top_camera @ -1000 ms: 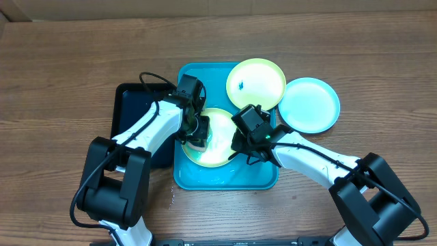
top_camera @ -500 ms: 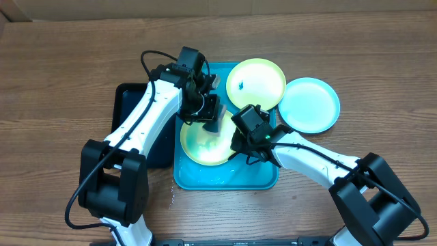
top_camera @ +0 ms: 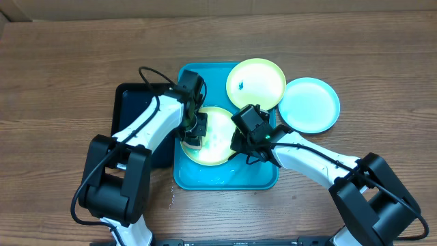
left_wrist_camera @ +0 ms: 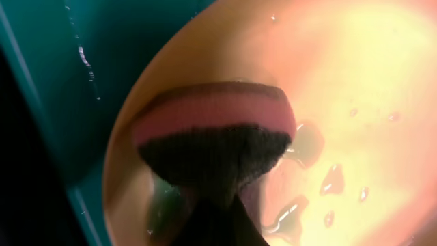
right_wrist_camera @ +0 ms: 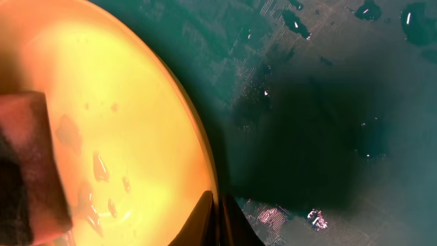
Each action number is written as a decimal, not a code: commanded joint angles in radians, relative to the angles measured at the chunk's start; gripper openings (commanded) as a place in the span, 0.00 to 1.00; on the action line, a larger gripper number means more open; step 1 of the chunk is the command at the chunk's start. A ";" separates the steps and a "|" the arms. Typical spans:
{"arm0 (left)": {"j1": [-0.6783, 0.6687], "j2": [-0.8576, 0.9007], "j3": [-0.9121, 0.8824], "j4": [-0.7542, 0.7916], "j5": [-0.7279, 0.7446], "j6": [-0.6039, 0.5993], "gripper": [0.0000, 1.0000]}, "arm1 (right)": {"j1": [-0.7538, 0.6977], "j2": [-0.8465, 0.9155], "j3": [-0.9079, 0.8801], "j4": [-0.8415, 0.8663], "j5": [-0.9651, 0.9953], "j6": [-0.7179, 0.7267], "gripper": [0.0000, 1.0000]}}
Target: Clean dirty plates on tray and stack at the side
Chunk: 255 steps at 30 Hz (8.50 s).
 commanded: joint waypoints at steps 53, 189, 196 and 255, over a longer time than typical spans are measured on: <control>0.022 -0.018 0.114 -0.016 0.489 0.075 0.04 | -0.002 0.008 0.004 0.011 -0.006 -0.008 0.04; 0.665 -0.642 0.381 -0.452 -0.101 -0.138 1.00 | 0.267 0.108 0.393 0.341 0.570 -0.507 0.04; 0.665 -0.642 0.381 -0.452 -0.101 -0.138 1.00 | 0.268 0.108 0.393 0.634 0.691 -0.847 0.04; 0.665 -0.642 0.381 -0.452 -0.101 -0.138 1.00 | 0.334 0.108 0.392 1.249 0.624 -1.440 0.04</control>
